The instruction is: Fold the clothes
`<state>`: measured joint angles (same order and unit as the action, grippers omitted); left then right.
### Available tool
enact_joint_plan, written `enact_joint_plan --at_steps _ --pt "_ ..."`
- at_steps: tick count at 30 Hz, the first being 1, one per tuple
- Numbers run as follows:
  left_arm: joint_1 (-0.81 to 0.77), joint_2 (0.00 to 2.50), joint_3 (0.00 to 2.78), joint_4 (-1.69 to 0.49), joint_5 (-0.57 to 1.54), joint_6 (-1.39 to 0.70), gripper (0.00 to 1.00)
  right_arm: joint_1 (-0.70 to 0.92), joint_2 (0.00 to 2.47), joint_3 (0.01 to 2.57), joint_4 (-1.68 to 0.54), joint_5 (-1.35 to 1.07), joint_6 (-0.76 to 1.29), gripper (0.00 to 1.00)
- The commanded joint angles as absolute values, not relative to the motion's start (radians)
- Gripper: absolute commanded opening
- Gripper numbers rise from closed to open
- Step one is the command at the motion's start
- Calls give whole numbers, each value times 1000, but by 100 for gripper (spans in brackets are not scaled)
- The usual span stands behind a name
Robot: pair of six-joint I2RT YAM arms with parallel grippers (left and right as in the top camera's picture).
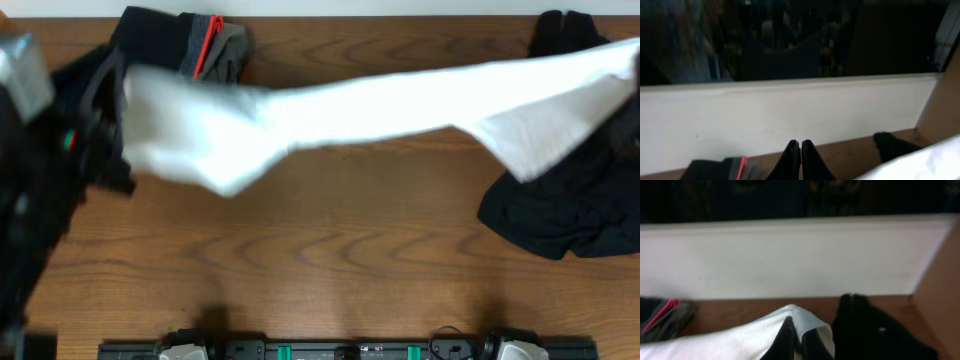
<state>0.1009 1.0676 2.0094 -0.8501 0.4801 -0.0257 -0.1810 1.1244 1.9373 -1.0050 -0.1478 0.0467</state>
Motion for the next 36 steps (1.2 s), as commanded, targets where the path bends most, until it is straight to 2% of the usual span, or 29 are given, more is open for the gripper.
enact_joint_plan --at_steps 1,9,15,20,31,36 --pt "100 1097 1998 -856 451 -19 6 -191 1135 1951 -994 -54 28 1" --pt "99 1229 1998 -852 470 -50 6 -191 1250 1951 -984 -64 29 1" --pt "99 1395 1998 -939 645 -33 6 -191 1357 1951 -995 -113 29 1" --pt "73 1524 1998 -1008 716 79 6 -190 1415 1951 -1003 -113 29 1" --pt "-166 1742 1996 -1157 715 323 6 -212 1467 1950 -1007 -112 29 1" --pt "-273 1846 1950 -1182 711 363 6 -217 1467 1950 -1007 -112 29 1"
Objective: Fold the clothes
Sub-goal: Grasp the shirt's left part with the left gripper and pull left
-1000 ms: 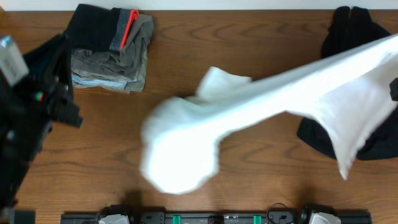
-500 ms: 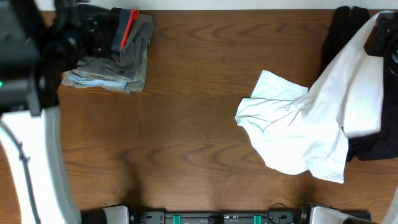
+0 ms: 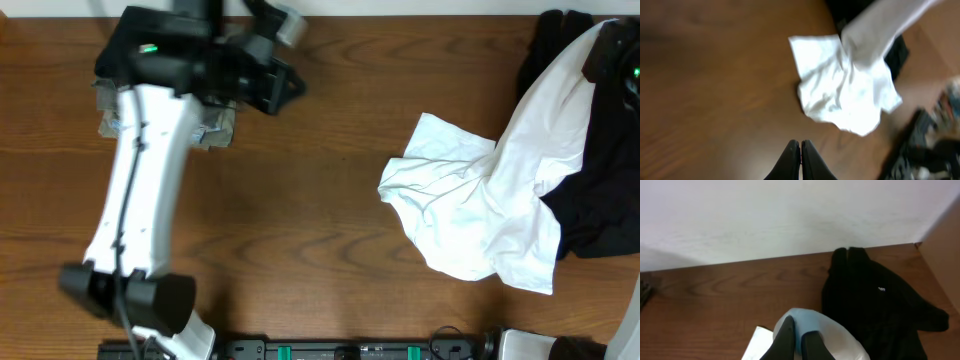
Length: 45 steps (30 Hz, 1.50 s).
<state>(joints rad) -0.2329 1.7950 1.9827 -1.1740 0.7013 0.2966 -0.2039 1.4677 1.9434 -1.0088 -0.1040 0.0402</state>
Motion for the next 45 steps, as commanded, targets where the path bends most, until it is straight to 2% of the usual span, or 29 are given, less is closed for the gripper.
enact_joint_plan --at_steps 1,13,16,18,22,25,29,34,45 --pt "-288 1867 1939 -1179 710 363 6 -219 1467 1950 -1007 -112 29 1" --pt "-490 2078 1872 -1192 717 406 7 -231 1467 1949 -1025 -111 28 1" --pt "-525 2116 1848 -1201 718 405 22 -231 1467 1949 -1033 -104 28 1" --pt "-540 2138 1835 -1204 719 384 36 -231 1467 1949 -1035 -102 28 1" --pt "-562 2164 1822 -1203 723 364 52 -231 1467 1949 -1035 -102 28 1" --pt "-584 2171 1815 -1185 722 365 68 -231 1467 1949 -1035 -102 28 1" --pt "-620 2172 1788 -1099 722 364 80 -231 1467 1949 -1036 -102 28 1" --pt "-668 2172 1747 -964 660 311 80 -231 1467 1949 -1037 -102 28 1" --pt "-765 2172 1711 -883 295 259 81 -231 1467 1949 -1037 -102 28 1"
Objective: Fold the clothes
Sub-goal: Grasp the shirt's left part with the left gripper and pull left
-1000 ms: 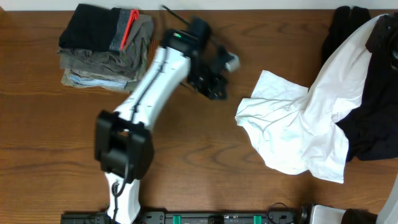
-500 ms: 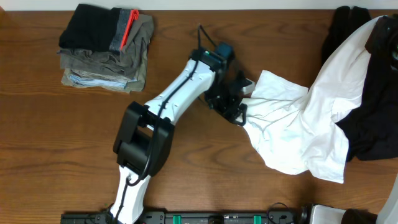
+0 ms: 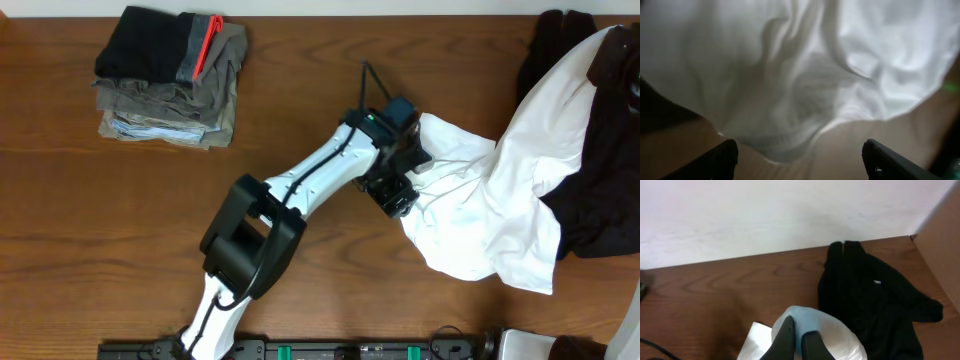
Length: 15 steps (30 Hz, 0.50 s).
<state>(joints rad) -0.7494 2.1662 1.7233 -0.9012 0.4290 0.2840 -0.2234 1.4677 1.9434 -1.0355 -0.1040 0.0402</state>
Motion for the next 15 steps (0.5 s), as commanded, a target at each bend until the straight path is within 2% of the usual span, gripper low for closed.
enact_joint_plan --at_steps 1,4,10,15 --pt "-769 2172 1707 -870 289 255 81 -231 1467 1949 -1037 -102 28 1" --pt "-774 2172 1694 -826 289 237 78 -231 1467 1949 -1039 -102 28 1" --pt "-775 2172 1682 -813 290 222 46 -231 1467 1949 -1039 -102 20 1" --pt "-775 2172 1648 -797 289 223 36 -231 1467 1949 -1040 -102 20 1"
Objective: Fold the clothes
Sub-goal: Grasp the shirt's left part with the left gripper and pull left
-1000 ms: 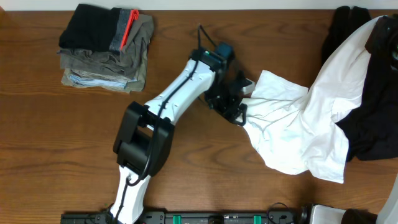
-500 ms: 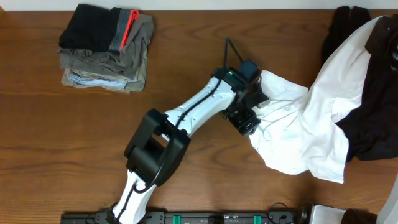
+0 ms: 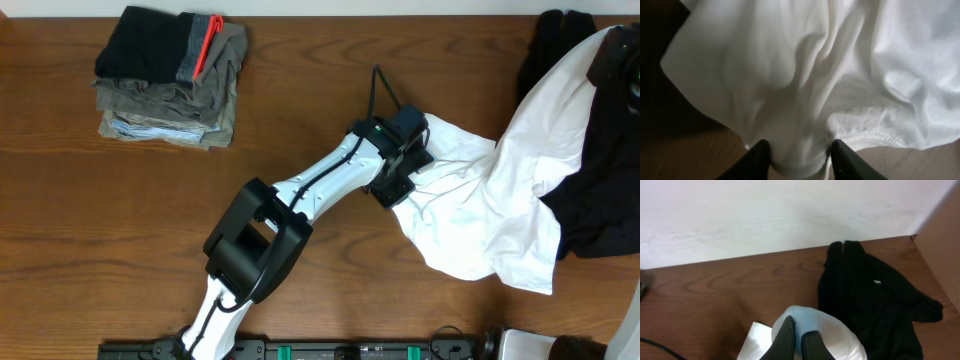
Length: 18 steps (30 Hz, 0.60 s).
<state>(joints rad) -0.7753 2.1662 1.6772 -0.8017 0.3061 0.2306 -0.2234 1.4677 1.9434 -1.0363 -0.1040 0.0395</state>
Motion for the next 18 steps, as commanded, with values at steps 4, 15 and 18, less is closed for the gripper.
enact_joint_plan --at_steps 4,15,18 --pt "-770 2172 1626 -772 270 222 9 -231 1467 1949 -1040 -102 20 1" --pt "-569 2171 1629 -780 -81 159 6 -231 1467 1949 -1040 -102 21 1" --pt "-468 2172 1629 -767 -88 159 6 -231 1467 1949 -1040 -106 21 1"
